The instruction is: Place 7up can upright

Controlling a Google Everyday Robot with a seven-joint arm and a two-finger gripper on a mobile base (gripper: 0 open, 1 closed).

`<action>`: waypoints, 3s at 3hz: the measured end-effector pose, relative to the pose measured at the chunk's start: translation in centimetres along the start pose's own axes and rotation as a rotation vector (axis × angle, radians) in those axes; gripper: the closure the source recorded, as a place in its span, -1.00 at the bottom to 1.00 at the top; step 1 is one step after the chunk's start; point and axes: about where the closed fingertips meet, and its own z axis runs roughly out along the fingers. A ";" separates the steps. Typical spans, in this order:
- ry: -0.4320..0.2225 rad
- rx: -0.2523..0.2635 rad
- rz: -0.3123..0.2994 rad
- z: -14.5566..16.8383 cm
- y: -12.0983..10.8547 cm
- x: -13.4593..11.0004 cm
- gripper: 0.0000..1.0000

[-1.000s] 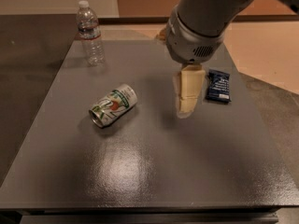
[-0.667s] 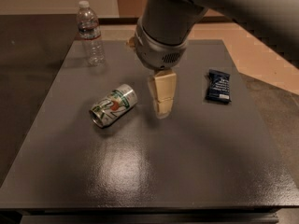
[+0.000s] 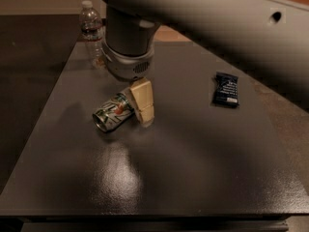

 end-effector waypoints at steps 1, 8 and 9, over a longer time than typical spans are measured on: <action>0.012 -0.070 -0.061 1.9 0.0 -0.8 -1.00; -0.075 -0.137 -0.010 1.9 -0.2 -2.6 1.00; -0.167 -0.098 0.109 -0.4 -1.4 -2.3 1.00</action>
Offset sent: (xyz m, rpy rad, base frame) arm -0.0134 0.0126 -0.0508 -0.1800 0.1181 0.1597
